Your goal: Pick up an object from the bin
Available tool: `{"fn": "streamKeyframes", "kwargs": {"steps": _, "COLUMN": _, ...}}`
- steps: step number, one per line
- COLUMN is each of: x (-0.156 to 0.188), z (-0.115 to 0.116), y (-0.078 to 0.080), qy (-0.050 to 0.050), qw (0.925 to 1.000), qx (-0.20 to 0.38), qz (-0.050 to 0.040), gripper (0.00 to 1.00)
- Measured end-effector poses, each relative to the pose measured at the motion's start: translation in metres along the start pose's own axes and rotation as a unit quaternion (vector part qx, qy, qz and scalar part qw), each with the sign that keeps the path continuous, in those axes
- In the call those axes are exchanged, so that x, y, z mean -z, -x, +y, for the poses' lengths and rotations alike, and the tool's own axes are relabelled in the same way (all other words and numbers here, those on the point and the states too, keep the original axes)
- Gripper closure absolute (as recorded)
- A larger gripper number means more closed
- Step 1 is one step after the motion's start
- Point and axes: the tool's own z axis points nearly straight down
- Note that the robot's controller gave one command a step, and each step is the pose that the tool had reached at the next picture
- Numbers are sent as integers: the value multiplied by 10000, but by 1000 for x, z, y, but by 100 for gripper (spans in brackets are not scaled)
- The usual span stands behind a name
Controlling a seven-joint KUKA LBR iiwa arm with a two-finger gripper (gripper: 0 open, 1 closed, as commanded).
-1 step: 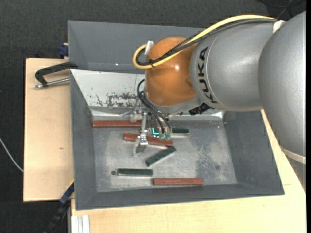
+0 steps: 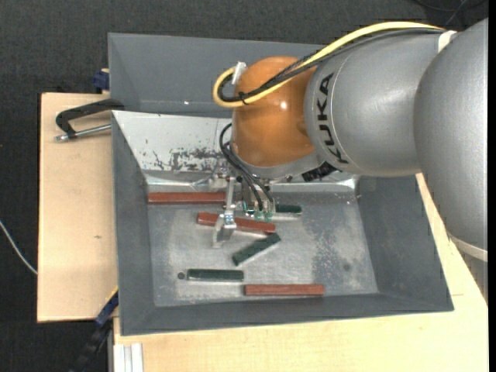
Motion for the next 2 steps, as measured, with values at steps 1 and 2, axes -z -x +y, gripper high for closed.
{"fn": "streamKeyframes", "kwargs": {"steps": 1, "x": -80, "z": -53, "y": 4, "qy": 9, "qw": 9999, "qx": -99, "qz": 17, "gripper": 100}}
{"fn": "streamKeyframes", "kwargs": {"steps": 2, "x": -80, "z": -53, "y": 4, "qy": 10, "qw": 9999, "qx": -99, "qz": 15, "gripper": 100}}
